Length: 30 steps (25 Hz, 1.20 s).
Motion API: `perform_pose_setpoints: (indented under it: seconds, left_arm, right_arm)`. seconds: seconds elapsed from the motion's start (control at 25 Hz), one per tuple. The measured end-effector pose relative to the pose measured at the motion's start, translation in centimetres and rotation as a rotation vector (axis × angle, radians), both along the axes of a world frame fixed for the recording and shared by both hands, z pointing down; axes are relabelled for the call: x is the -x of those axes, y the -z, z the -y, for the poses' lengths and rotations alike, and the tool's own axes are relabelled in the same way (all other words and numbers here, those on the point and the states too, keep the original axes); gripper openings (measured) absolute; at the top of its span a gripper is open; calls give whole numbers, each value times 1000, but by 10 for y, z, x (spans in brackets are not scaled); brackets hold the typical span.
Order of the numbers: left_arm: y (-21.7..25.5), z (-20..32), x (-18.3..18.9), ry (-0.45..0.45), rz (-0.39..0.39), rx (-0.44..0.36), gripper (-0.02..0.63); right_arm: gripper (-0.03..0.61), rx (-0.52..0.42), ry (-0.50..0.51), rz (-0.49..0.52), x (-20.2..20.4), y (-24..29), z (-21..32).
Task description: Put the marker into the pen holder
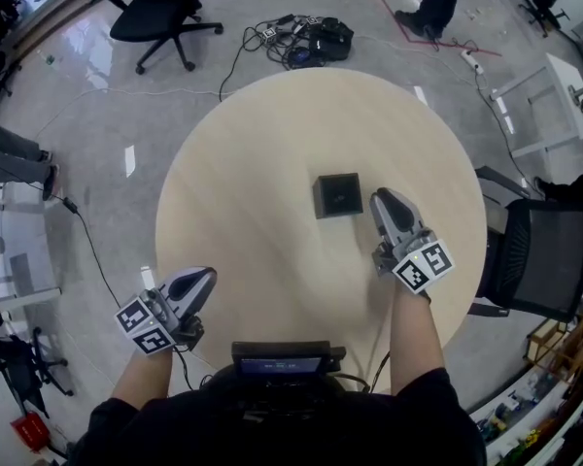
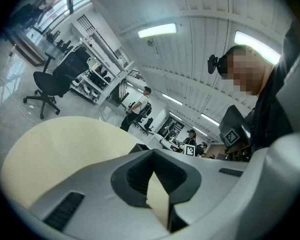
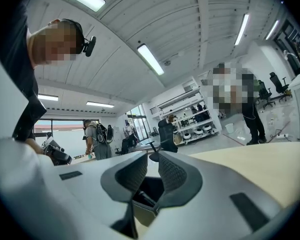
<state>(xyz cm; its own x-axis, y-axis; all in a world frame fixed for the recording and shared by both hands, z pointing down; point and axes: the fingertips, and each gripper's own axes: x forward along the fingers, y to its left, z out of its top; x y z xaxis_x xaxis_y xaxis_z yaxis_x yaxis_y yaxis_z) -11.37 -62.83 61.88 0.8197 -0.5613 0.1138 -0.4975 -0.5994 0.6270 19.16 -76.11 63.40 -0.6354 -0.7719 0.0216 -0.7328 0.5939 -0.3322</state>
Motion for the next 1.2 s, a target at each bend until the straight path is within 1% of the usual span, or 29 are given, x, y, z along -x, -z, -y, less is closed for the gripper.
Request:
perform_pose_setpoints:
  seconds: [0.16, 0.36, 0.44, 0.52, 0.68, 0.72, 0.76, 0.8, 0.96, 1.08, 1.2]
  left_arm:
    - [17, -4, 2, -6, -14, -27, -6]
    - [60, -11, 14, -25, -42, -106, -6]
    - [81, -13, 19, -40, -49, -151, -6]
    - [100, -21, 24, -60, -51, -192, -6]
    - [133, -44, 23, -103, -59, -271, -6]
    - [141, -50, 20, -109, -57, -292, -6]
    - [148, -57, 18, -112, -54, -309, -6]
    - [155, -65, 15, -111, -52, -326, -6]
    - [182, -104, -6, -97, -32, -392, -6]
    - [199, -144, -32, -59, -19, -408, -6]
    - [205, -190, -62, -27, -24, -405, -6]
  right_arm:
    - [55, -42, -31, 23, -13, 44, -14]
    - [55, -93, -58, 53, -22, 119, -55]
    - [55, -108, -81, 55, -24, 150, -80]
    - [55, -111, -99, 35, -23, 173, -111]
    - [54, -103, -120, 14, -27, 205, -180]
    - [54, -104, -126, 9, -31, 211, -197]
    - [38, -105, -130, 3, -34, 215, -213]
    - [9, -105, -133, -3, -38, 218, -228]
    - [3, -103, -118, -2, -60, 226, -277]
    - [3, -74, -83, 8, -85, 224, -314]
    - [3, -48, -32, -24, -107, 219, -353]
